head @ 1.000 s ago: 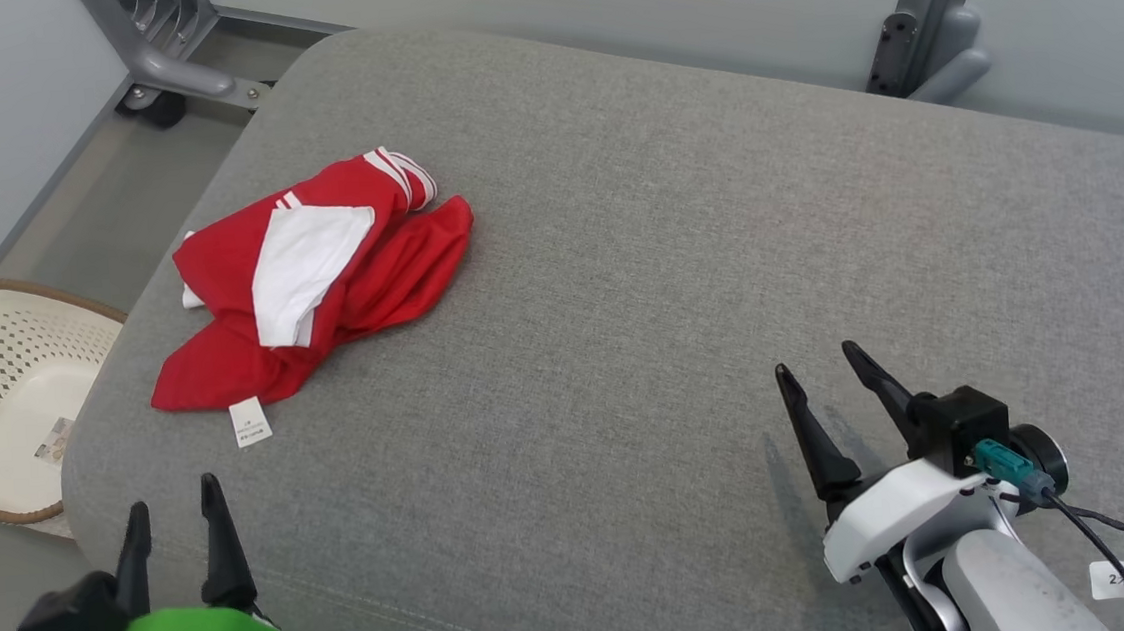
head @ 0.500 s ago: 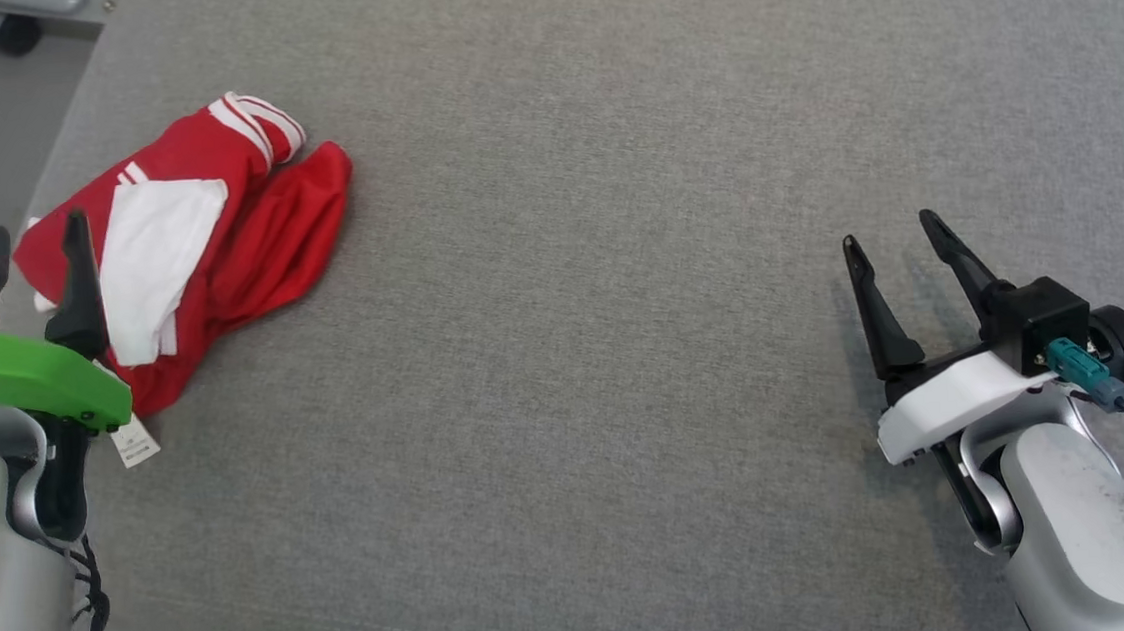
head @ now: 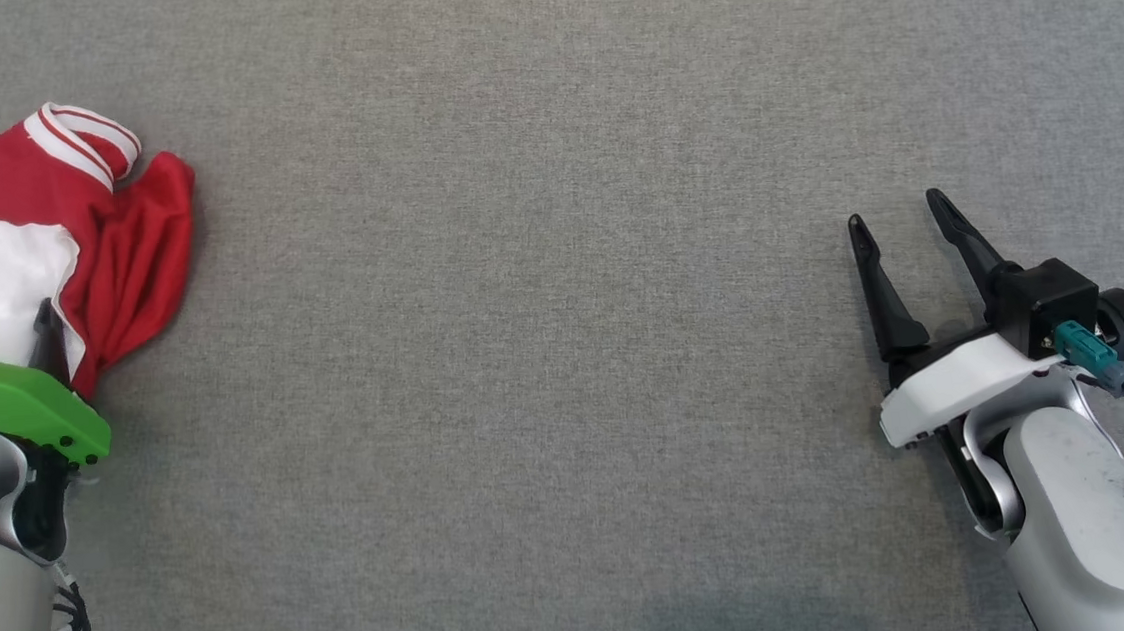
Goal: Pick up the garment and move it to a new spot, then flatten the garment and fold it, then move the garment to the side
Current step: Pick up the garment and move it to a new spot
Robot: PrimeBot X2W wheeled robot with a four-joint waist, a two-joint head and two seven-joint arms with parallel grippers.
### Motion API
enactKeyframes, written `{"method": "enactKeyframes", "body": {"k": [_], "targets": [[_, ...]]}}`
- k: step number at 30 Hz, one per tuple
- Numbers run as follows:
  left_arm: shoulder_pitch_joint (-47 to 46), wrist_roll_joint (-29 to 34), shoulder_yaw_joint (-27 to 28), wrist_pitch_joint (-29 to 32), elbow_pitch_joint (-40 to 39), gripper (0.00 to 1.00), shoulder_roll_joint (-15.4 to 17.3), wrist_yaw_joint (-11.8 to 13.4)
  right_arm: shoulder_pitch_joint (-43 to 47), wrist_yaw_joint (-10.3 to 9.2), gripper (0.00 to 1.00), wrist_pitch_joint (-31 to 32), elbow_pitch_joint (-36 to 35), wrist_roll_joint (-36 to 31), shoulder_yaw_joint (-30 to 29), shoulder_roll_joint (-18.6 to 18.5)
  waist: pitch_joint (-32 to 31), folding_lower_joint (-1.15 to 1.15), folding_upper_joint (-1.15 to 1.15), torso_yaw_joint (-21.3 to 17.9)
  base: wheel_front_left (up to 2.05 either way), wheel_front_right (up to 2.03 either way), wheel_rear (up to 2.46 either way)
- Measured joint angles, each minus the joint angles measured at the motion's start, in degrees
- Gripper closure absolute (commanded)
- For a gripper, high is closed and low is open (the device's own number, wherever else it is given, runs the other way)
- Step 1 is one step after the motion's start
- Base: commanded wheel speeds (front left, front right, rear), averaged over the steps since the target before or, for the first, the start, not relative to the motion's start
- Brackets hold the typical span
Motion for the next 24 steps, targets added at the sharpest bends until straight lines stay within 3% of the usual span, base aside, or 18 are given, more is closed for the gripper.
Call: {"method": "enactKeyframes", "body": {"k": [6,13,15,24], "targets": [[-0.58,0.41,-6.05,-6.78,-6.62,1.00,1.22,0.00,0.29,0.00,0.00,0.00,0.13,0.99,-0.92,1.58,-1.68,0.00,0.00,-1.12,0.00,0.00,0.00],[-2.72,1.86,-14.78,-9.27,-19.42,1.00,1.55,0.00,1.66,0.00,0.00,0.00,0.34,2.59,-1.70,3.44,-5.14,0.00,0.00,-2.13,0.00,0.00,0.00],[-2.96,2.02,-17.49,-9.42,-22.73,1.00,0.11,-0.01,1.82,0.00,0.00,0.00,0.24,2.92,-1.99,3.96,-6.02,0.00,0.00,-3.05,0.00,0.00,0.00],[-3.35,4.27,-30.53,-9.76,-29.85,1.00,-12.56,-0.01,3.80,0.00,0.00,0.00,-0.36,2.96,-4.37,5.04,-8.24,0.00,0.00,-9.98,0.00,0.00,0.00]]}}
